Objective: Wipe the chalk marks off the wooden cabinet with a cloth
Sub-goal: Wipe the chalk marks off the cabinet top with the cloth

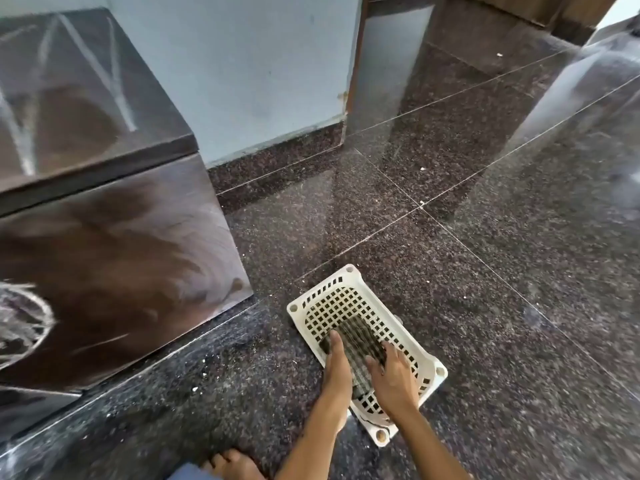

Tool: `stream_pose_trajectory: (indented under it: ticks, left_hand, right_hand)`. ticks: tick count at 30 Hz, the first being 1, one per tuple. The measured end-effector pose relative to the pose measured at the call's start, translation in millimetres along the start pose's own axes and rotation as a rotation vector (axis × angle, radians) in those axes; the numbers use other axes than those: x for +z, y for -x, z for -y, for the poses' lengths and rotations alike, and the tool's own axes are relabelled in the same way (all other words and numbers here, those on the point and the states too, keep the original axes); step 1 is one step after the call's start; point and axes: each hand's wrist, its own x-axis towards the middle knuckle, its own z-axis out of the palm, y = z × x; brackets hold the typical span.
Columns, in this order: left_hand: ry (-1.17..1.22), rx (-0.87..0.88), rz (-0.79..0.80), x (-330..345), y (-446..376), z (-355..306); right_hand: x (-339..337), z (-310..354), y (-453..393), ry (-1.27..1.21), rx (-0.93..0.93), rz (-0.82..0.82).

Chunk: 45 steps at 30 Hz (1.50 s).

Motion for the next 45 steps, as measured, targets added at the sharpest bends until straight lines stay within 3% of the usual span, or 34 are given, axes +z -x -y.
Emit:
stream_pose_trajectory:
  ticks: [7,14,21,29,39,45]
  left_hand:
    - [0.086,-0.035,-0.085,15,-7,3]
    - [0.278,-0.11,-0.136,13,-30,11]
    - [0.389,-0.145,-0.175,4,-13,-14]
    - [0.414,0.005,-0.172,-16,23,-69]
    - [0.418,0.3,-0.09,-55,113,-132]
    - [0.459,0.494,-0.159,-84,190,-173]
  right_hand:
    - [8,11,-14,0.032,0.096,-0.042]
    - [5,20,-27,-0.182,0.262,-0.011]
    - [-15,43,-16,-0.526,0.262,0.049]
    - [-37,103,14,-0.814,0.163,-0.105]
    - [-90,183,71,-0.944,-0.159,0.019]
    - [-126,250,119,-1.03,-0.28,0.14]
